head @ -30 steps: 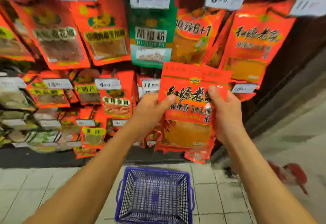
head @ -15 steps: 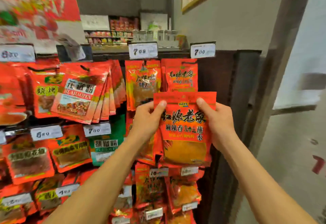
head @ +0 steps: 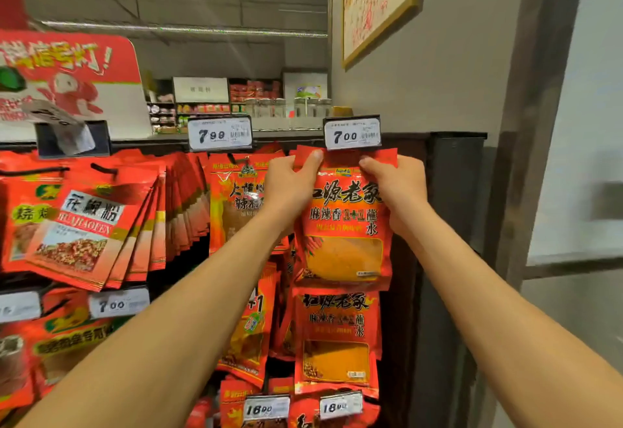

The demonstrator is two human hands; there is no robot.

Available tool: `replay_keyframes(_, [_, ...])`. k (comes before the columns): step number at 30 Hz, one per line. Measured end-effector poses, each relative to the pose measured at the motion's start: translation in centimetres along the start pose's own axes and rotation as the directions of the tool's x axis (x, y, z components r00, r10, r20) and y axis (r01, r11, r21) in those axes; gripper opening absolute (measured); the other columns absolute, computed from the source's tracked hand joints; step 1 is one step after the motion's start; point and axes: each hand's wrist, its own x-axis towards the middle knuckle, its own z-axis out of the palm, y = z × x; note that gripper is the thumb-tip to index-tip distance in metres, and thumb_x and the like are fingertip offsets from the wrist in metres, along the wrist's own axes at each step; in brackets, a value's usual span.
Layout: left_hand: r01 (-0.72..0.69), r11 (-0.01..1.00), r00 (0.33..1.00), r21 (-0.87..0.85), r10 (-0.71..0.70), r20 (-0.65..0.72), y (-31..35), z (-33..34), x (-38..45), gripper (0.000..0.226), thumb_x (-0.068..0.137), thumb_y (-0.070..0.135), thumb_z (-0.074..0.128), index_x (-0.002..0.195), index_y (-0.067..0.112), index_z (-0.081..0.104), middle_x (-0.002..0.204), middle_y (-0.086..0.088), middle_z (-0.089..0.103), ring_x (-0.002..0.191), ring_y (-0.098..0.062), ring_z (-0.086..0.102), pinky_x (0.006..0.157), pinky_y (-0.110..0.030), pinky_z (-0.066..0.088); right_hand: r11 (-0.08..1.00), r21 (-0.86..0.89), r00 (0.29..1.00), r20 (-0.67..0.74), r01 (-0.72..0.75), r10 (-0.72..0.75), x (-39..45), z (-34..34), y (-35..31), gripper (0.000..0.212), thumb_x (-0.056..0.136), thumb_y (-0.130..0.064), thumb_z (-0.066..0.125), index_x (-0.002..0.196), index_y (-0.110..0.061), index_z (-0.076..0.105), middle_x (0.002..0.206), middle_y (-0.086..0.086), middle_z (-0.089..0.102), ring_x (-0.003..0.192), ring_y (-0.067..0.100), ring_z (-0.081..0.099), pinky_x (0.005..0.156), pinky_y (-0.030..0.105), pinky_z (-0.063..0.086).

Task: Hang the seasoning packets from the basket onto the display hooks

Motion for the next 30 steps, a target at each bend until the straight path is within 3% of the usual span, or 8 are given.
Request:
replay_keyframes(4, [0.013,1.0,1.0,0.013,-0.012,-0.01,-0.1,0.6,1.1,0.049,0.093,0.049,0.062,0.083,0.002,0.069,0.086,-0.019,0.074,0.075,-0.036,0.072,0.07,-0.049,0.057,1.0,-0.029,1.0,-0.028,-0.009,0.008,0.9,0.0,-0.1,0.012,0.084,-0.025,0.078,0.075,-0.018,0.074,0.076,0.004,0.077,0.073,0.025,0.076,0.079,0.055,0.062])
replay_keyframes(7, [0.01,1.0,1.0,-0.014,-0.01,0.0,0.0,1.0,1.3,0.038,0.095,0.045,0.062,0.074,0.014,0.07,0.073,-0.016,0.071,0.065,-0.024,0.064,0.064,-0.037,0.048,0.999,-0.046,0.999,-0.042,0.008,-0.01,1.3,-0.2,-0.1,0.014,0.084,-0.027,0.078,0.072,-0.02,0.074,0.074,0.001,0.077,0.071,0.022,0.076,0.077,0.053,0.062])
replay_keyframes(11, [0.036,0.999,0.999,-0.027,-0.036,0.0,-0.4,1.2,1.8,0.032,0.092,0.043,0.065,0.07,0.02,0.067,0.072,-0.016,0.069,0.065,-0.023,0.062,0.064,-0.035,0.045,0.997,-0.079,1.0,-0.026,0.002,-0.004,1.6,-0.2,0.0,0.016,0.085,-0.029,0.078,0.072,-0.021,0.074,0.075,0.001,0.077,0.072,0.023,0.076,0.078,0.052,0.062])
replay_keyframes(16, [0.078,0.997,0.997,0.014,-0.078,-0.002,-1.6,1.0,2.1,0.033,0.093,0.047,0.063,0.08,0.017,0.065,0.076,-0.012,0.063,0.071,-0.023,0.059,0.07,-0.036,0.043,0.993,-0.094,0.997,0.044,-0.066,0.07,1.7,-0.2,0.8,0.017,0.083,-0.035,0.08,0.081,-0.019,0.076,0.087,0.004,0.078,0.084,0.028,0.075,0.086,0.055,0.06])
replay_keyframes(19, [0.078,0.996,0.997,0.03,-0.077,-0.023,-2.9,1.0,2.3,0.036,0.095,0.047,0.063,0.092,0.012,0.069,0.091,-0.009,0.068,0.085,-0.023,0.063,0.089,-0.043,0.052,0.994,-0.081,0.995,0.065,-0.075,0.081,1.8,-0.4,2.1,0.022,0.08,-0.04,0.081,0.082,-0.019,0.078,0.084,0.002,0.079,0.082,0.026,0.076,0.084,0.055,0.06])
replay_keyframes(22, [0.09,0.994,0.994,0.055,-0.086,-0.069,-3.9,1.4,3.5,0.031,0.096,0.042,0.064,0.085,0.012,0.066,0.089,0.0,0.068,0.081,-0.018,0.062,0.091,-0.038,0.05,0.99,-0.101,0.995,0.029,-0.097,0.1,3.0,0.6,2.9,0.016,0.085,-0.035,0.077,0.077,-0.021,0.076,0.083,0.001,0.078,0.082,0.026,0.076,0.085,0.054,0.06])
replay_keyframes(30, [0.216,0.96,0.969,0.175,-0.189,-0.158,-5.7,3.2,9.1,0.047,0.097,0.035,0.063,0.126,-0.002,0.065,0.128,-0.021,0.067,0.12,-0.038,0.062,0.1,-0.048,0.049,0.955,-0.282,0.996,-0.005,-0.092,0.094,8.6,3.9,5.1,0.021,0.089,-0.034,0.073,0.072,-0.021,0.071,0.084,-0.001,0.073,0.089,0.023,0.071,0.087,0.043,0.057])
